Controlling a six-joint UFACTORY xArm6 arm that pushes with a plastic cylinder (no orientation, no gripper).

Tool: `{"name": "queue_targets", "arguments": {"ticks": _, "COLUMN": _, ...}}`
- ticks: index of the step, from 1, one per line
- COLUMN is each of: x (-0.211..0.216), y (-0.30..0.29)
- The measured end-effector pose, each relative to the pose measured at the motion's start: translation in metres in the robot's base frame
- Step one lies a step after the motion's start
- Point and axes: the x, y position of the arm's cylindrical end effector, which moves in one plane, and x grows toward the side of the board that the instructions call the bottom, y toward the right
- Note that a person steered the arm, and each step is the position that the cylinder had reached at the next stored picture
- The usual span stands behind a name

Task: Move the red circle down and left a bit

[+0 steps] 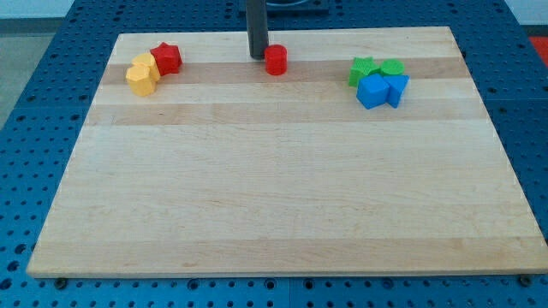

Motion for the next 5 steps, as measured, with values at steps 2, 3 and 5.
{"name": "queue_targets", "arguments": {"ticks": 2, "x": 0.001, "y": -0.024}}
{"name": "queue_targets", "arguments": {"ticks": 3, "x": 0.001, "y": -0.026}}
{"name": "queue_targets", "arguments": {"ticks": 5, "x": -0.037, "y": -0.025}}
